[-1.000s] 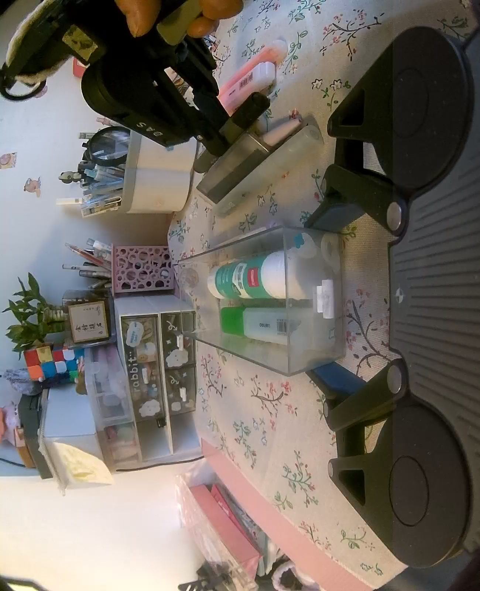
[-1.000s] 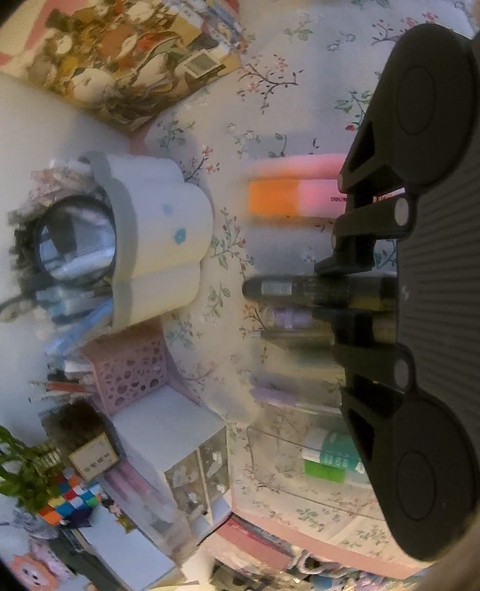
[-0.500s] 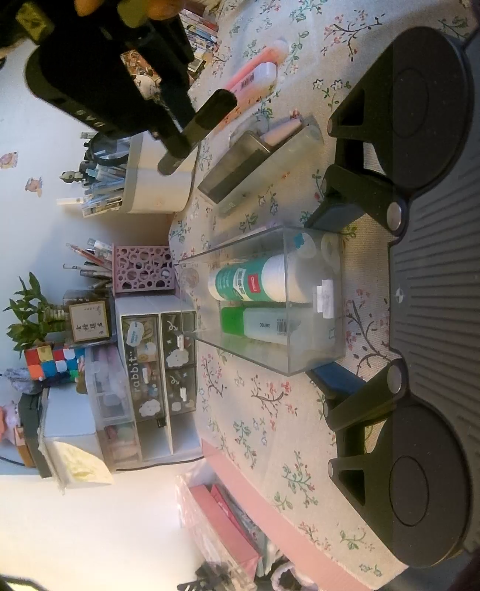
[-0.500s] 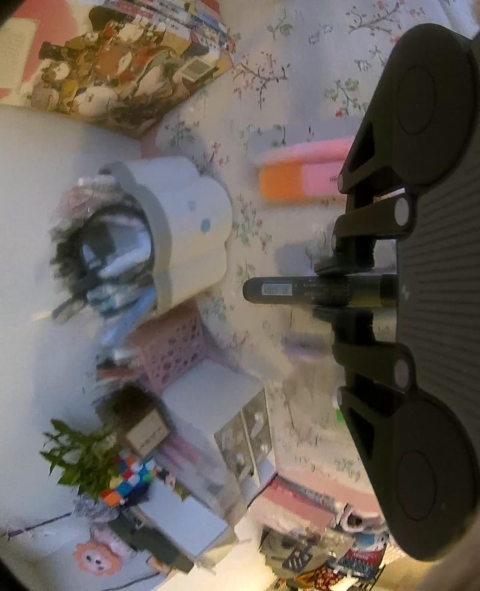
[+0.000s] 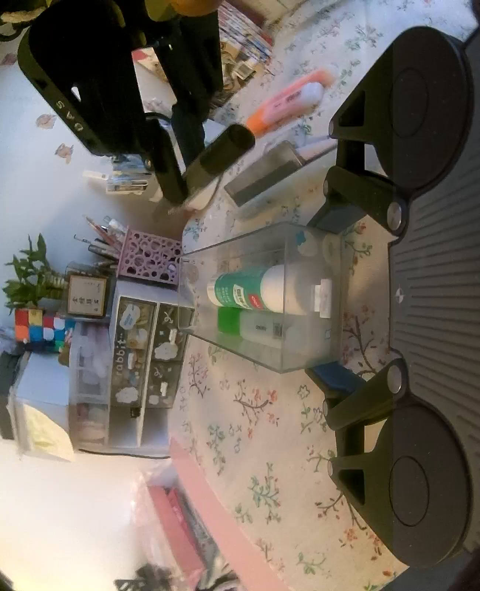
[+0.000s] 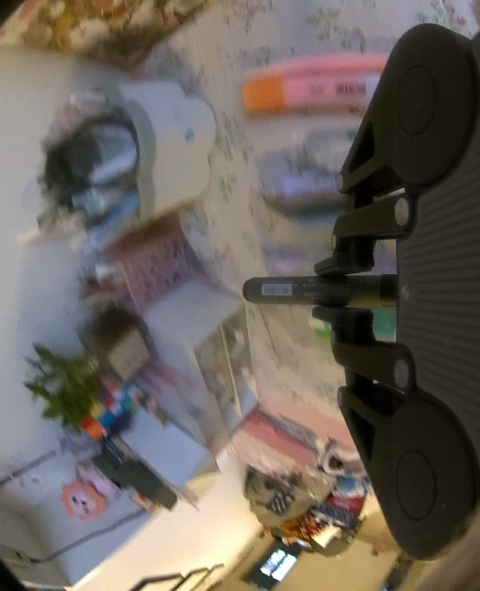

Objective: Organize stationery
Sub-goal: 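Grasp the black marker with the right tool and lift it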

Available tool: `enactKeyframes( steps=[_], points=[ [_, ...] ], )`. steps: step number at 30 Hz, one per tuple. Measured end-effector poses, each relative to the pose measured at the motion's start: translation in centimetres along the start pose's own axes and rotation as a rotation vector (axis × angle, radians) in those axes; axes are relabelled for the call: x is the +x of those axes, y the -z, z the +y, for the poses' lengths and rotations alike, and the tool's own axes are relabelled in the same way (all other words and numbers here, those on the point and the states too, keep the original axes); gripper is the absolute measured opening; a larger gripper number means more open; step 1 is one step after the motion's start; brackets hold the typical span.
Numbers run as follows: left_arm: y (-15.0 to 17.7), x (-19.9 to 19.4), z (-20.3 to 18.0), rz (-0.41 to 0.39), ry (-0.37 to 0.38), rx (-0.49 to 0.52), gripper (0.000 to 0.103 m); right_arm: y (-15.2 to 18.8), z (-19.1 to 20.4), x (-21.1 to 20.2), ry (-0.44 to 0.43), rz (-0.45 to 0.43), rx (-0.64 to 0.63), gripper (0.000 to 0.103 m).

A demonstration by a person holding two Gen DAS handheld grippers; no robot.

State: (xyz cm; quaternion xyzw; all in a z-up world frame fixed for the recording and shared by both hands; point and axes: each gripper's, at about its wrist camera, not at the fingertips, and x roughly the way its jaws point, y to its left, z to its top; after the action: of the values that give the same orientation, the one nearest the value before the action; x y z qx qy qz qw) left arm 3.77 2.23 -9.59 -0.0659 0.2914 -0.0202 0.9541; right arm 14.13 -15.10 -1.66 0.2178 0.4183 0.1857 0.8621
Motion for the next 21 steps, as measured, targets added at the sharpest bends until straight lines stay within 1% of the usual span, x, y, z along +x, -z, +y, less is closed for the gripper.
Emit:
enactKeyframes(
  steps=[3,7,11,14,17,19,21],
  points=[
    [0.4,0.0,-0.6,-0.008,-0.025,0.052,0.071,0.0,1.1,0.4,0.009,0.004,-0.019,0.016],
    [0.7,0.1,-1.2,-0.009,-0.051,0.091,0.071,0.2,2.3,1.1,-0.010,0.032,-0.024,0.016],
    [1.0,0.1,-1.5,-0.012,-0.064,0.128,0.071,0.0,2.4,2.3,0.025,0.060,0.004,0.016],
    [1.0,0.1,-1.4,-0.012,-0.063,0.131,0.071,-0.1,2.7,2.8,0.037,0.075,0.012,0.016],
    [1.0,0.1,-1.4,-0.011,-0.059,0.135,0.072,0.1,2.9,3.3,0.089,0.094,0.003,0.017],
    [1.0,0.1,-1.4,-0.011,-0.059,0.136,0.072,0.5,2.7,3.4,0.104,0.103,0.000,0.017],
    [1.0,0.2,-1.5,-0.012,-0.059,0.137,0.072,0.7,2.6,3.3,0.089,0.100,-0.009,0.017]
  ],
)
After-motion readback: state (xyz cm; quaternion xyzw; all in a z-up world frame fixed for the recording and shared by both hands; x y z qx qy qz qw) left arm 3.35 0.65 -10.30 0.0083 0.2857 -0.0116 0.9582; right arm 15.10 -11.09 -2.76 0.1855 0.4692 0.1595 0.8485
